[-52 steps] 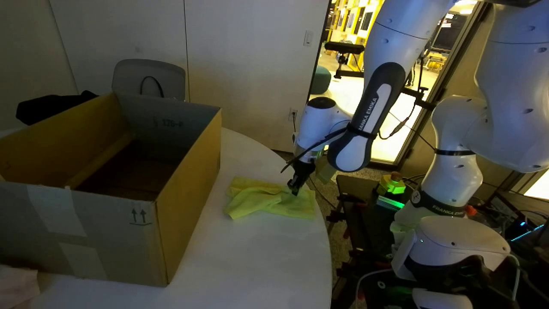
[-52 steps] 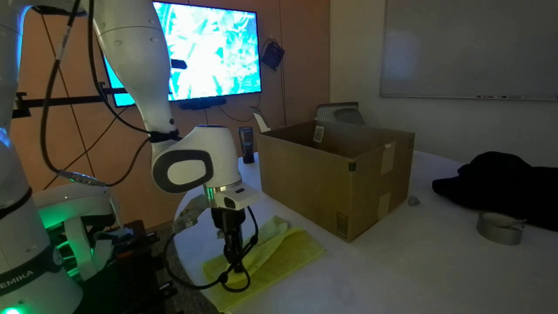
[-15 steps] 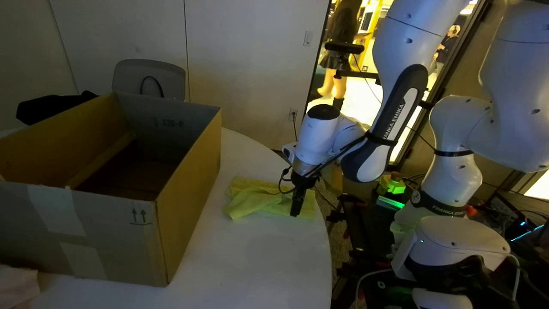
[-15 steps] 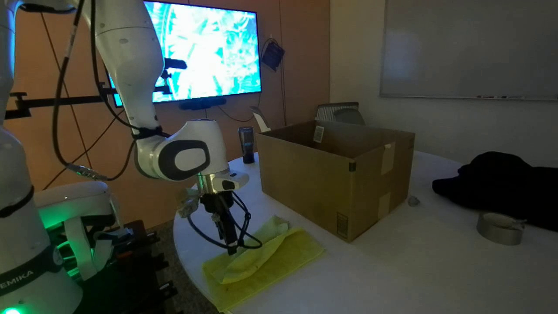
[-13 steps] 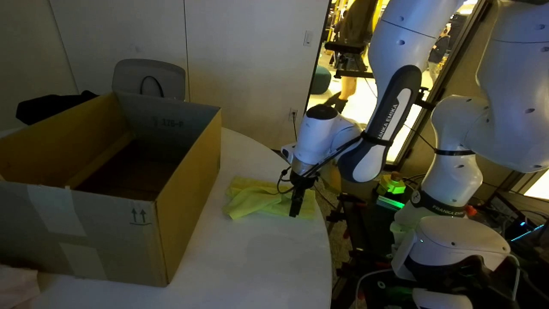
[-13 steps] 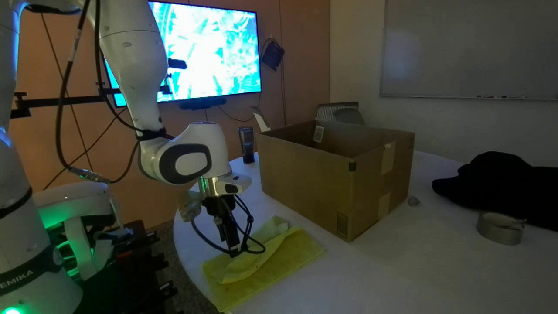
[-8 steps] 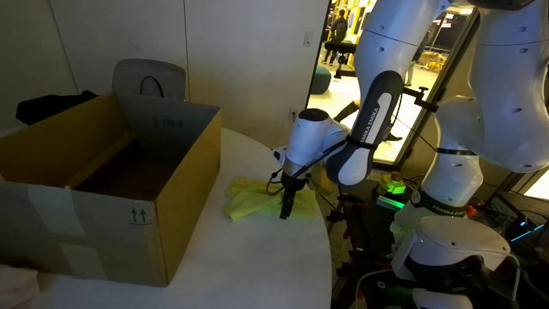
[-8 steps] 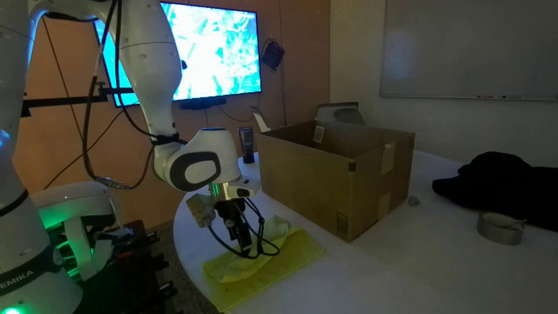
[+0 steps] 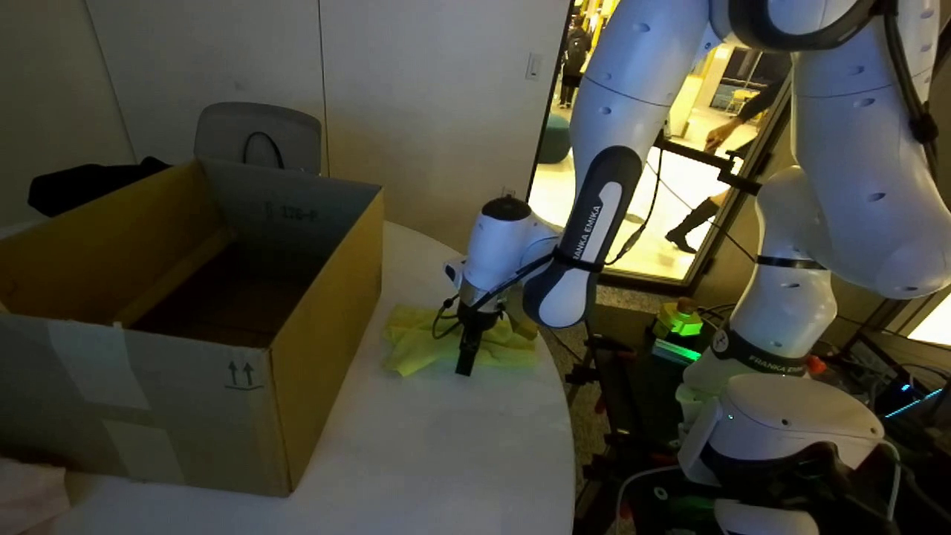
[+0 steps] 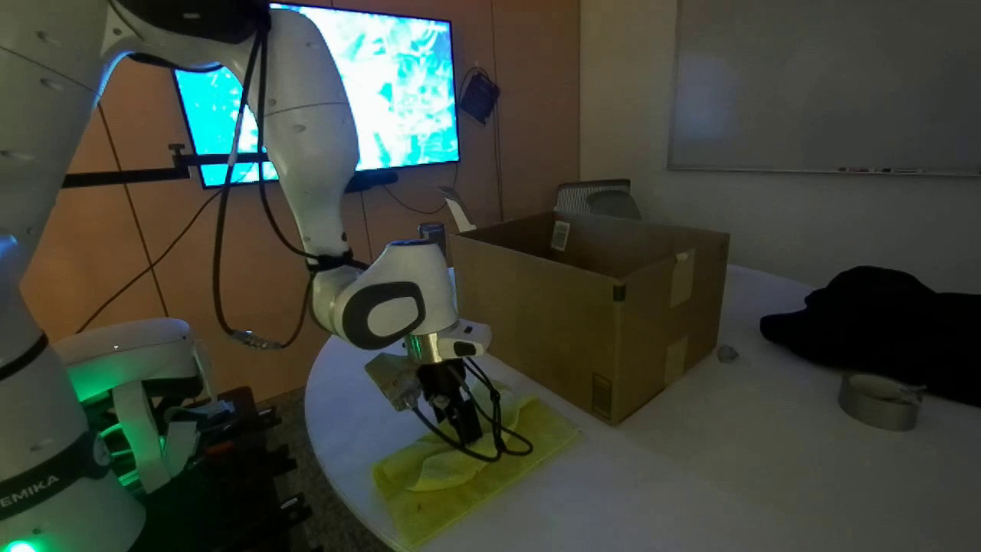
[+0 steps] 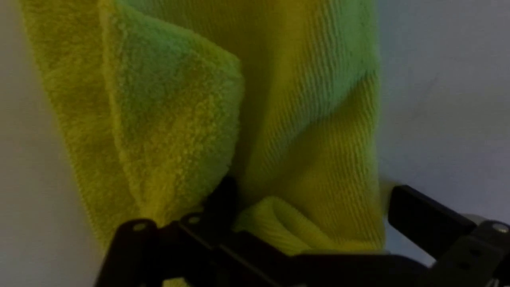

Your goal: Put the marker in the towel, fold up the towel and put it in the box

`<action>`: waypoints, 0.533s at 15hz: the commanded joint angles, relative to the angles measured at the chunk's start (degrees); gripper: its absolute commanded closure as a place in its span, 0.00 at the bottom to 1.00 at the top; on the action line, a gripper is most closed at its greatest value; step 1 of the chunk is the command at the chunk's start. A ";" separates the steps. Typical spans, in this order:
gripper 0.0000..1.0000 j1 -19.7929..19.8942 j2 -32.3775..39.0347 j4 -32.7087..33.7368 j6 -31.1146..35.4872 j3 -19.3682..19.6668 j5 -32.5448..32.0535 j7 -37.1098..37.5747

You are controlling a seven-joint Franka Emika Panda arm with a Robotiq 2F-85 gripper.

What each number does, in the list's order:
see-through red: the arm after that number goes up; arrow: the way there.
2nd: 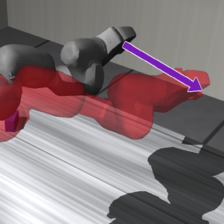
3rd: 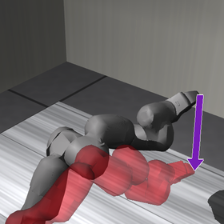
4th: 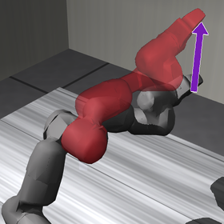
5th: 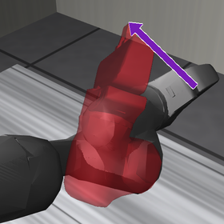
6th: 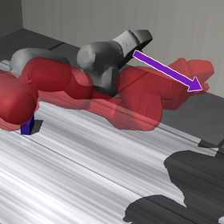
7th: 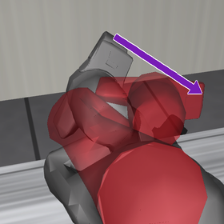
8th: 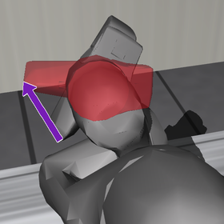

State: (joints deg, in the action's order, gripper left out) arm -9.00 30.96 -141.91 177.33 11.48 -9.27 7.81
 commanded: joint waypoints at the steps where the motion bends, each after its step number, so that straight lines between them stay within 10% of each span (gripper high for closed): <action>1: 0.26 2.40 3.93 5.49 -2.59 -1.45 1.50 -3.43; 8: 0.79 3.23 2.66 8.62 -10.45 -1.19 0.01 -5.26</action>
State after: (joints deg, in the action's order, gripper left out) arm -6.25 33.04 -135.56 169.86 10.60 -9.27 4.20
